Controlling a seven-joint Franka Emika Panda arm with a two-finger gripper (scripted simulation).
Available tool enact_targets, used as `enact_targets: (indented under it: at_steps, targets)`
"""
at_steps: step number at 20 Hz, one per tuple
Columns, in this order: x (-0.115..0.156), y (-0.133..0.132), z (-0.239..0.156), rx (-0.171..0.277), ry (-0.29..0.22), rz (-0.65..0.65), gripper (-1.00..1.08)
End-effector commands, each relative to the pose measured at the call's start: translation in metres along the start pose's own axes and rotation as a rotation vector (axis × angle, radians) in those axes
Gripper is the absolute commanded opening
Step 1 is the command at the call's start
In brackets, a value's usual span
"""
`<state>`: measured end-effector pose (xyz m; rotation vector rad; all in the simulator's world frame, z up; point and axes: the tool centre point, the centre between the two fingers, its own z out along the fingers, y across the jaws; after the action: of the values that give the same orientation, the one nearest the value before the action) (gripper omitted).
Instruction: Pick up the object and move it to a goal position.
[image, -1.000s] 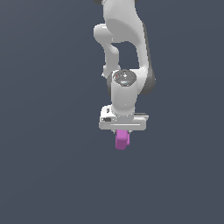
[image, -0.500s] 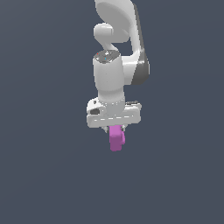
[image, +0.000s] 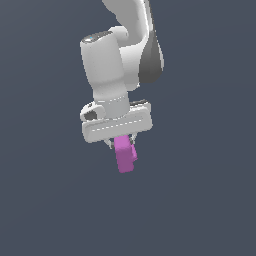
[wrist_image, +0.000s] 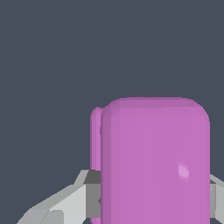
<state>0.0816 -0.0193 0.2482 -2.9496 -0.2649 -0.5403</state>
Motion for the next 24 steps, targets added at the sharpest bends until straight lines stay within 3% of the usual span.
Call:
enact_targets:
  at_steps: [1, 24]
  targets:
    - [0.007, 0.007, -0.014, 0.014, 0.031, -0.026, -1.0]
    - [0.064, 0.068, -0.138, 0.15, 0.298, -0.254, -1.0]
